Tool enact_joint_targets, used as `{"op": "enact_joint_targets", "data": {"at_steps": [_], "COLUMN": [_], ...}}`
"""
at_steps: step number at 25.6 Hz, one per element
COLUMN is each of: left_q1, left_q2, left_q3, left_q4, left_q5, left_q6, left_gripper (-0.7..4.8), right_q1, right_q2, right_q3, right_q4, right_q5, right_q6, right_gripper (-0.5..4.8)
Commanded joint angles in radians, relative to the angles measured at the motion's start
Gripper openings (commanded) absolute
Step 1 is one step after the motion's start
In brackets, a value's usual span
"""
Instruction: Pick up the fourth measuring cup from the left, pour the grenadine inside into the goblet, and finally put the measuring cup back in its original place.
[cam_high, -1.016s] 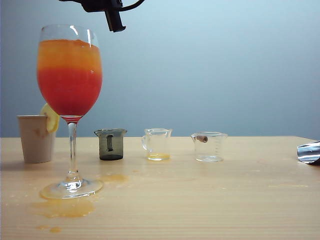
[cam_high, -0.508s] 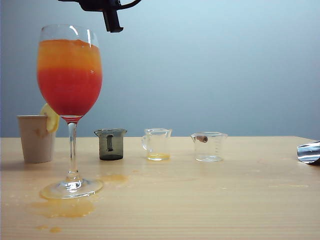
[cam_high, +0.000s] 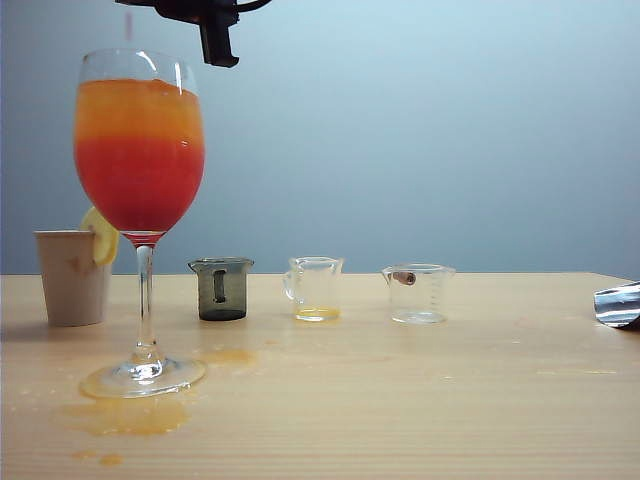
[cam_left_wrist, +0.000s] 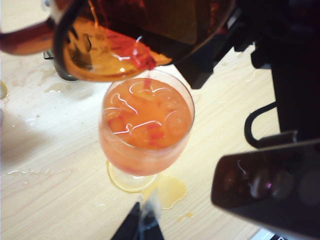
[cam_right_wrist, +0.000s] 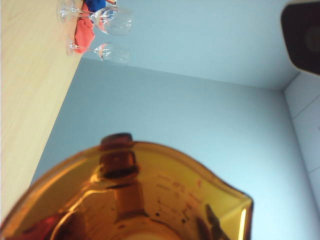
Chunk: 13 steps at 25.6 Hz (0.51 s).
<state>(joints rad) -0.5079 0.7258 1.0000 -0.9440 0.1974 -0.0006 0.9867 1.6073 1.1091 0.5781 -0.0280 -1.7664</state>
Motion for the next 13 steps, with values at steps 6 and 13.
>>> {"op": "enact_joint_targets", "data": {"at_steps": [6, 13], "left_q1": [-0.001, -0.001], "left_q2": [-0.002, -0.002], "left_q3": [0.003, 0.003], "left_q4": [0.003, 0.003], "left_q5": [0.001, 0.001], "left_q6": [0.001, 0.001], "left_gripper": [-0.02, -0.02], "right_q1": [0.002, 0.002], "right_q2": [-0.007, -0.032], "right_q3": [0.002, 0.002], "right_q4": [0.026, 0.013], "right_q5": [0.026, 0.054], "right_q6": [0.207, 0.665], "right_gripper": [0.52, 0.68]}}
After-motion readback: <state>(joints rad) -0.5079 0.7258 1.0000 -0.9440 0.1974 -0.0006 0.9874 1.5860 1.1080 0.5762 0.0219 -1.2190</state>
